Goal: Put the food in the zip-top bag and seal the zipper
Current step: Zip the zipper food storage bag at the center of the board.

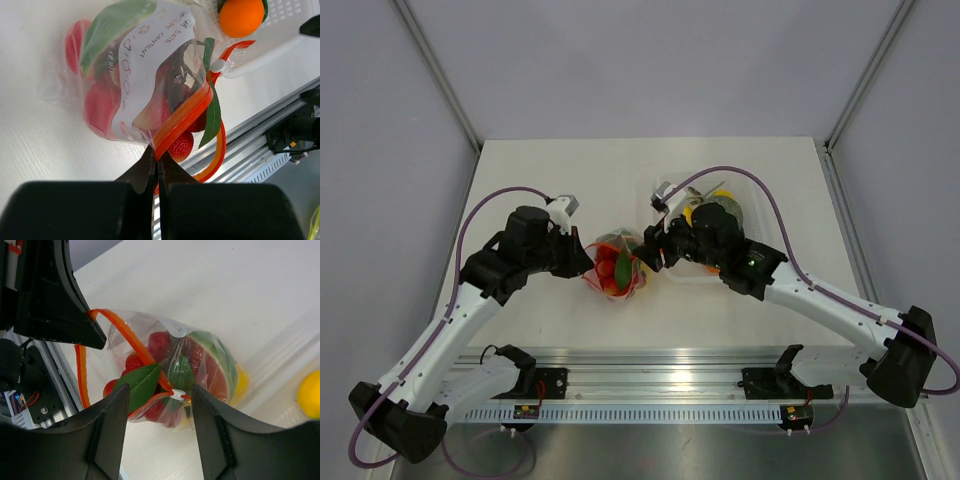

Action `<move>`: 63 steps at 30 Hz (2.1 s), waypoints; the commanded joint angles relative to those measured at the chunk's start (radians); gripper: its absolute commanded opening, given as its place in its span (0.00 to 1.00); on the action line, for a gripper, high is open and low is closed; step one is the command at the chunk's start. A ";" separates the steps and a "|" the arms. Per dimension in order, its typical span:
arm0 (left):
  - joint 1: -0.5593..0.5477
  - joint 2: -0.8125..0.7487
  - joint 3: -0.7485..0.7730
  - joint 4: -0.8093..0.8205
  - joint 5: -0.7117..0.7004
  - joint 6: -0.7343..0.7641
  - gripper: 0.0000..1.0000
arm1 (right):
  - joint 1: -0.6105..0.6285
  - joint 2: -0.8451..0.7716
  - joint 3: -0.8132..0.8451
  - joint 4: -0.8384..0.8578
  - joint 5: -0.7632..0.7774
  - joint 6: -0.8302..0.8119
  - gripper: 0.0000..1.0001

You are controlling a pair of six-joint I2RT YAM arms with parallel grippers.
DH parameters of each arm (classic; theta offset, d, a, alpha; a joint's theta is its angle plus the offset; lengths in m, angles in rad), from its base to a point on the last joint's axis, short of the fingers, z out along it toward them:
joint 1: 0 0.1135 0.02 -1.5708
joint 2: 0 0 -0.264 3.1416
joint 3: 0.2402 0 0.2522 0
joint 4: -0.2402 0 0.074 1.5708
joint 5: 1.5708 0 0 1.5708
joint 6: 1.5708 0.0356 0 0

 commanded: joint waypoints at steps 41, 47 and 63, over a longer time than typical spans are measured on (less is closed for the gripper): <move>0.082 0.044 0.065 0.038 -0.027 0.053 0.00 | 0.030 -0.001 -0.105 0.013 0.097 -0.345 0.00; 0.105 0.068 0.094 0.038 -0.022 0.056 0.00 | 0.030 -0.104 -0.240 0.235 0.001 -0.269 0.00; 0.105 -0.056 0.306 -0.040 -0.188 0.094 0.28 | 0.030 0.005 -0.108 0.277 0.003 -0.191 0.00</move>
